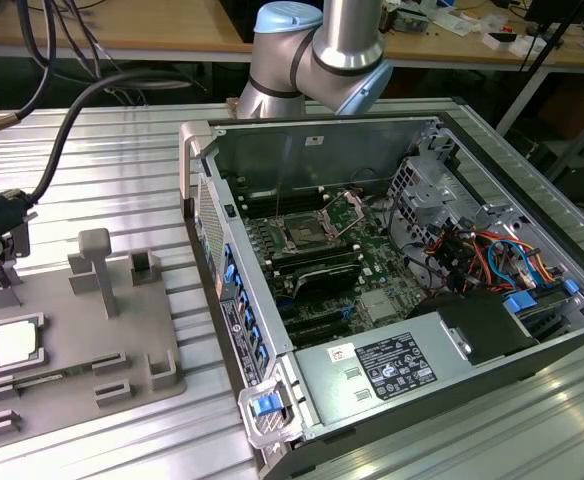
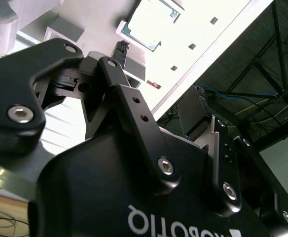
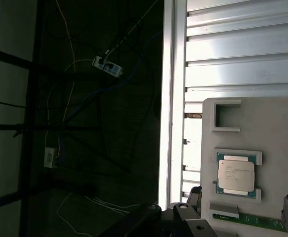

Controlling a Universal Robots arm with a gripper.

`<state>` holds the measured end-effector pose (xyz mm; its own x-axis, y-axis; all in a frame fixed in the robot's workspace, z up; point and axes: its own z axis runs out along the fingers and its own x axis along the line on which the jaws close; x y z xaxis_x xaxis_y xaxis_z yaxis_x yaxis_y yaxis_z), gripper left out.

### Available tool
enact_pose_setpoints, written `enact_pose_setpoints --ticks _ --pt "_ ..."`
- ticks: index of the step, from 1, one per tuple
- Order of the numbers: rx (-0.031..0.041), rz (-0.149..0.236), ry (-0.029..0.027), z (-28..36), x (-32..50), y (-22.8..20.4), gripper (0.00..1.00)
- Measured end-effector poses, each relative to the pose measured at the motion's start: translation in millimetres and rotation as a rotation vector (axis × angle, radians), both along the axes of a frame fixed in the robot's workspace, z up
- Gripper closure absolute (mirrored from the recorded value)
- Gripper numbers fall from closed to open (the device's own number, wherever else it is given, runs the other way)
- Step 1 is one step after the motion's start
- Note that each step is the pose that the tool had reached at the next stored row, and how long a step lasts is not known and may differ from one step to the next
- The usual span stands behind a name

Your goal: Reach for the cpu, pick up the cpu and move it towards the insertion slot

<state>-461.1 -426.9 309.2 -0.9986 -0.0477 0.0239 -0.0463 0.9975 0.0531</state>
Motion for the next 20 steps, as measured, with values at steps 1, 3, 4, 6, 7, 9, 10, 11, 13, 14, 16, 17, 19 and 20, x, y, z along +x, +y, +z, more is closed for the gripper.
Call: enact_pose_setpoints --ticks 1,3,4,6,7,9,10,11,13,14,16,17,19,20 --pt "-0.0001 0.0 0.0001 -0.1 0.0 0.0 0.32" --pt "0.0 0.0 0.0 -0.6 0.0 0.0 0.32" --pt "0.0 0.0 0.0 -0.8 0.0 0.0 0.32" --pt "0.0 0.0 0.0 -1.2 0.0 0.0 0.32" --pt "0.0 0.0 0.0 -1.4 0.0 0.0 0.32" --pt "0.0 0.0 0.0 -2.0 0.0 0.0 0.32" --pt "0.0 0.0 0.0 -2.3 0.0 0.0 0.32" --pt "0.0 0.0 0.0 -2.7 0.0 0.0 0.32" --pt "0.0 0.0 0.0001 -3.4 0.0 0.0 0.32" --pt "0.0 0.0 0.0 -4.1 0.0 0.0 0.32" --pt "0.0 0.0 0.0001 -4.8 0.0 0.0 0.32" --pt "0.0 0.0 0.0001 -5.2 0.0 -0.1 0.32" --pt "-0.0001 0.0 0.0001 -6.2 0.0 -0.5 0.32" --pt "0.0 0.0 0.0001 -6.6 0.0 -0.7 0.32"
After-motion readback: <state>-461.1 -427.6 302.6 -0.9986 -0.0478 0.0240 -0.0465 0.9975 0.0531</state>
